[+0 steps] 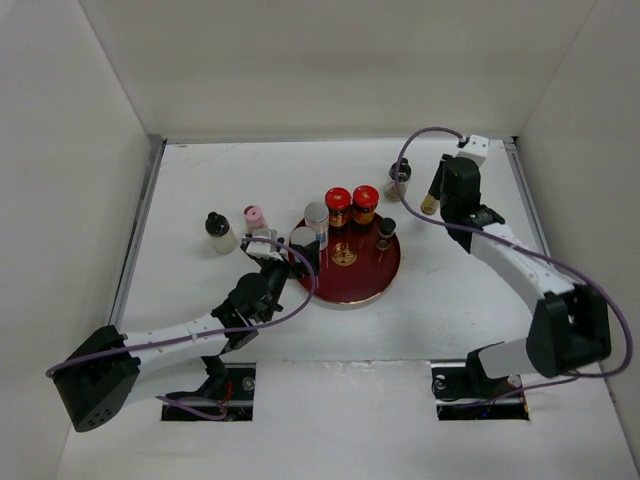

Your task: Organize the condiment bottles

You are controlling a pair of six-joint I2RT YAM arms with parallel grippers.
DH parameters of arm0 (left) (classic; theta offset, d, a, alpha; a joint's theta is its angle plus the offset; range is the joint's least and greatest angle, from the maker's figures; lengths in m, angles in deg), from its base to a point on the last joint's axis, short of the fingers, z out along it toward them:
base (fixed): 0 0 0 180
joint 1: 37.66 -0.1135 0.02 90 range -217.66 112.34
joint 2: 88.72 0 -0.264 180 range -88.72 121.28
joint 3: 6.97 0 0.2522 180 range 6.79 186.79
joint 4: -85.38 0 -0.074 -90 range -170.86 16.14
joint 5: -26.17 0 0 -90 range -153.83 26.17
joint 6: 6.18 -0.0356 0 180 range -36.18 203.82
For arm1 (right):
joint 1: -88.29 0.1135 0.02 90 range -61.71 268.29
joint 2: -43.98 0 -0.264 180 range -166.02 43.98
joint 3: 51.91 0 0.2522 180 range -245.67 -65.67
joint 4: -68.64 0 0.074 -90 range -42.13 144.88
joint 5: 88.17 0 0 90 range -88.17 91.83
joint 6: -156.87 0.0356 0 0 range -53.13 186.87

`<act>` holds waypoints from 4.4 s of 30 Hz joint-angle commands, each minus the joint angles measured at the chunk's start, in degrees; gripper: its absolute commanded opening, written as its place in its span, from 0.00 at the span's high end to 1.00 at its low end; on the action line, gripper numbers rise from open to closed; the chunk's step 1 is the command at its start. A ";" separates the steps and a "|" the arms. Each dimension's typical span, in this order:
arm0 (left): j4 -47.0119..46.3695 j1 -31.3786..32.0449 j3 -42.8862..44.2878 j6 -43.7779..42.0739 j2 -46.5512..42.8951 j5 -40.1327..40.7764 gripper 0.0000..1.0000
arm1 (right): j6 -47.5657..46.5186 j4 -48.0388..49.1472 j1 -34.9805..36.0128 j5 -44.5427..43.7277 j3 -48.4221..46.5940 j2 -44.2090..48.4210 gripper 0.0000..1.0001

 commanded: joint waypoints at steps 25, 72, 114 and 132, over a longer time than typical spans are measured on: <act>4.66 -4.83 2.42 3.48 -8.06 1.93 0.03 | 3.39 13.09 33.60 -0.20 4.47 7.01 0.71; 0.79 -8.70 -2.85 6.03 -8.92 -0.89 0.05 | 0.66 -0.69 2.57 13.42 -20.83 -19.80 0.14; 0.88 -9.58 -2.68 6.20 -8.93 -0.97 0.04 | 5.22 0.11 21.53 3.22 9.90 30.26 0.48; 11.34 -9.49 2.59 4.62 -10.16 7.55 0.05 | 9.45 10.81 33.51 -0.12 24.51 21.24 0.48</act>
